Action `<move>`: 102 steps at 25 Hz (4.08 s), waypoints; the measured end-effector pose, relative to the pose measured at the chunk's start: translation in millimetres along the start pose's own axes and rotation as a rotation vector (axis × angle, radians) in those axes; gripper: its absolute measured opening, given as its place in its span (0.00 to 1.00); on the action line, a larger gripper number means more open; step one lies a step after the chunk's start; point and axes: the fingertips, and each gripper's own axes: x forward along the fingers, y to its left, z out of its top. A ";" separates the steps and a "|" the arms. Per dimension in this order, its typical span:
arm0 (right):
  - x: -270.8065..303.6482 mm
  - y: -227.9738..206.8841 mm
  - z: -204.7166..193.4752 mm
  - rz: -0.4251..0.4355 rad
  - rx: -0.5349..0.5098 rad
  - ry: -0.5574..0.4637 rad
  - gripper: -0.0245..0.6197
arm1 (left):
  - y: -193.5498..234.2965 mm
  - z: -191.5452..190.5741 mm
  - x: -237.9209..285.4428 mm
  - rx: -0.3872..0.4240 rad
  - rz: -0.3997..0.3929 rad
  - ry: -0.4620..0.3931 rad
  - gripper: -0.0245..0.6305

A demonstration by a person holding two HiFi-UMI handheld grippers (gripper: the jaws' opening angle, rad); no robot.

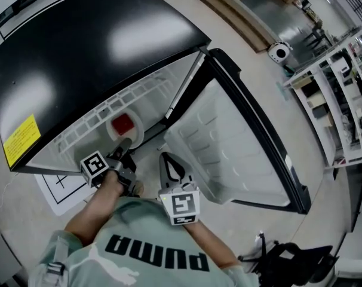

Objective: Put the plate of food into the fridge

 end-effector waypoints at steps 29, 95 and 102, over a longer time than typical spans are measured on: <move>23.4 -10.2 -2.4 0.000 -0.004 0.038 0.05 | 32.5 51.4 52.7 -0.049 0.043 -0.140 0.13; -42.0 -10.0 -2.5 -0.029 0.106 0.021 0.05 | 9.5 16.1 13.7 0.916 0.418 -0.014 0.60; -64.4 -14.2 -7.4 -0.044 0.106 0.013 0.05 | 3.2 -15.0 2.5 0.958 0.358 0.026 0.60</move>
